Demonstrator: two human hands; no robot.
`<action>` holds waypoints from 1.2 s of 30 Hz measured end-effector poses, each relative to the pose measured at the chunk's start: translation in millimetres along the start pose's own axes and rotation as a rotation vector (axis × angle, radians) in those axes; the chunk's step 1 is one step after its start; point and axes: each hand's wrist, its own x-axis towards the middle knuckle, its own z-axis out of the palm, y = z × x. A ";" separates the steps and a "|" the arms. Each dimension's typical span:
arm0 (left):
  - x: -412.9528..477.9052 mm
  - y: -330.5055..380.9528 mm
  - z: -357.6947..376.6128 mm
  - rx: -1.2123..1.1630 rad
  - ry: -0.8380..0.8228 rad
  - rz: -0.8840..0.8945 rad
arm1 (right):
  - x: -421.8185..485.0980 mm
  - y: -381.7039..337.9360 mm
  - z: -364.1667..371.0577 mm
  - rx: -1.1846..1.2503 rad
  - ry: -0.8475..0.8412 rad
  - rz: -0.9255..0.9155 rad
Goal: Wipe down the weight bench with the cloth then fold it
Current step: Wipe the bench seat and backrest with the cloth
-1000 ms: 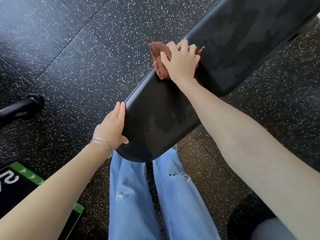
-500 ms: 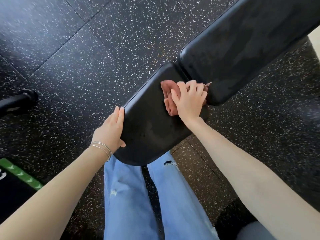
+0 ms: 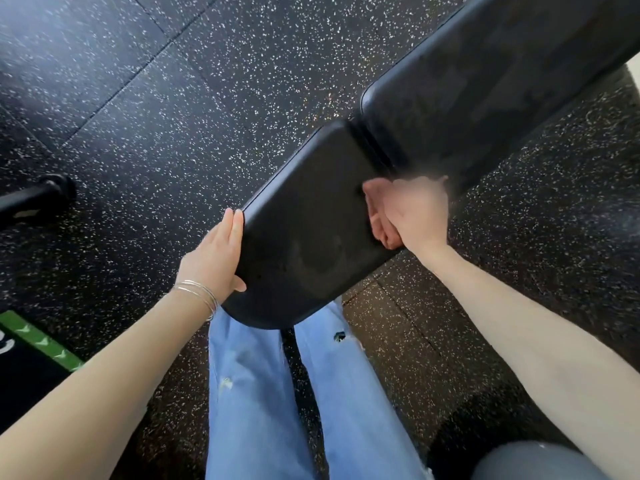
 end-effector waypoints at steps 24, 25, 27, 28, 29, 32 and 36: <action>0.1 -3.0 -2.4 0.007 0.021 0.070 | -44.2 -103.3 7.9 -0.050 0.106 0.448; 0.7 -4.9 -2.3 0.001 0.024 0.089 | -60.9 -114.0 10.0 -0.026 0.128 0.468; 2.7 -10.1 -2.4 -0.010 0.030 0.141 | -93.8 -140.7 15.7 0.028 0.182 0.495; 4.1 -13.4 -2.6 -0.017 0.030 0.169 | -107.9 -155.0 19.0 0.038 0.202 0.492; 6.0 -17.3 -2.6 -0.026 0.028 0.198 | -118.6 -168.0 21.6 0.039 0.213 0.486; 12.2 -28.3 -1.8 -0.051 0.016 0.310 | -121.3 -176.7 19.1 0.048 0.207 0.479; 25.2 -45.5 -2.8 -0.070 -0.008 0.458 | -75.9 -134.2 7.3 0.041 0.180 0.647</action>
